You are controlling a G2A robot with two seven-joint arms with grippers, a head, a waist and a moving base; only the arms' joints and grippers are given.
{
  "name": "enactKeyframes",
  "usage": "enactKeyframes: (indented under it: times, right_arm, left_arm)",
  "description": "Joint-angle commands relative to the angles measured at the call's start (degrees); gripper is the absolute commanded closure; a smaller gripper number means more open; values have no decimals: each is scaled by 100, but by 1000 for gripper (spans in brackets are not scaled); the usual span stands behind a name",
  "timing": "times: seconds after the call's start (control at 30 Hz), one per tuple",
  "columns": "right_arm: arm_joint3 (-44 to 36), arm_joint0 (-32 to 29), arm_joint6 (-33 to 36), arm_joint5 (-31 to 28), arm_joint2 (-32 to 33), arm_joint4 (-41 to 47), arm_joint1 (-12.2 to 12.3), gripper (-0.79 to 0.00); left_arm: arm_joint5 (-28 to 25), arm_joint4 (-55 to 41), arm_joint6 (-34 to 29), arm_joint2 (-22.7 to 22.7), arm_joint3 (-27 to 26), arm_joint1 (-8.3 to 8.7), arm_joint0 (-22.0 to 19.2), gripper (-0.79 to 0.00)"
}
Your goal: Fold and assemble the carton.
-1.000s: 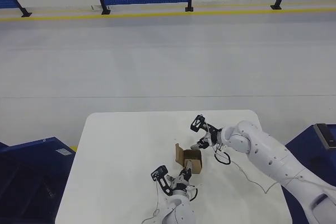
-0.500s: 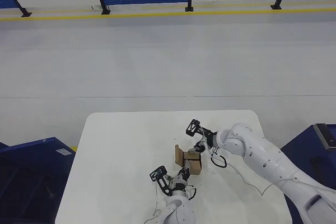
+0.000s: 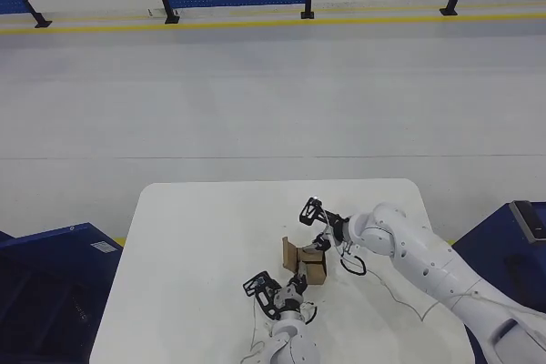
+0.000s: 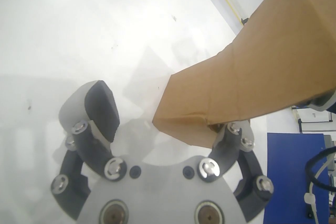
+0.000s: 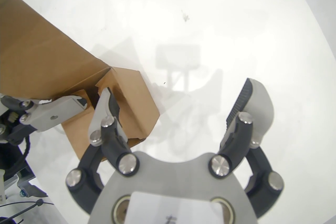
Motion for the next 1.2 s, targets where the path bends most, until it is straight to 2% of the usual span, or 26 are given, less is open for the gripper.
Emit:
enactKeyframes:
  times: [0.0, 0.17, 0.3, 0.43, 0.53, 0.63, 0.7, 0.73, 0.87, 1.0, 1.17]
  right_arm:
    - [-32, -20, -27, -10, 75, 11, 8, -785]
    - [-179, -141, -200, -75, 387, 97, 92, -785]
    - [-283, -351, -323, -422, 860, 560, 253, -785]
    - [-418, -746, -274, -886, 1489, 1128, 504, -785]
    - [-619, -1129, -108, -935, 1961, 1122, 717, -785]
    - [-959, -1601, 117, -677, 2320, 787, 901, -785]
    - [-1211, -1919, 217, -463, 2492, 614, 987, -785]
    - [-1307, -2055, 308, -420, 2546, 561, 1021, -785]
    - [-1538, -2378, 465, -237, 2625, 431, 1072, -785]
    - [-1465, -2380, 497, -97, 2510, 364, 1025, -785]
    - [-1262, -2180, 472, 42, 2256, 328, 901, -785]
  left_arm:
    - [-114, 85, 77, -9, -10, -14, 20, -785]
    - [-673, 169, -4, -116, -322, 49, 164, -785]
    - [-1362, 395, -111, -315, -847, 257, 462, -785]
    - [-2264, 519, -235, -822, -1718, 578, 1114, -785]
    - [-2803, 359, -208, -1338, -2382, 735, 1676, -785]
    - [-2456, 95, -388, -1834, -2614, 784, 1662, -785]
    - [-1990, 94, -464, -1967, -2398, 773, 1459, -785]
    - [-1616, 180, -562, -1928, -2209, 752, 1279, -785]
    - [-891, 424, -743, -1560, -1410, 626, 642, -785]
    - [-706, 692, -694, -1122, -832, 497, 335, -785]
    - [-941, 710, -615, -987, -797, 440, 429, -785]
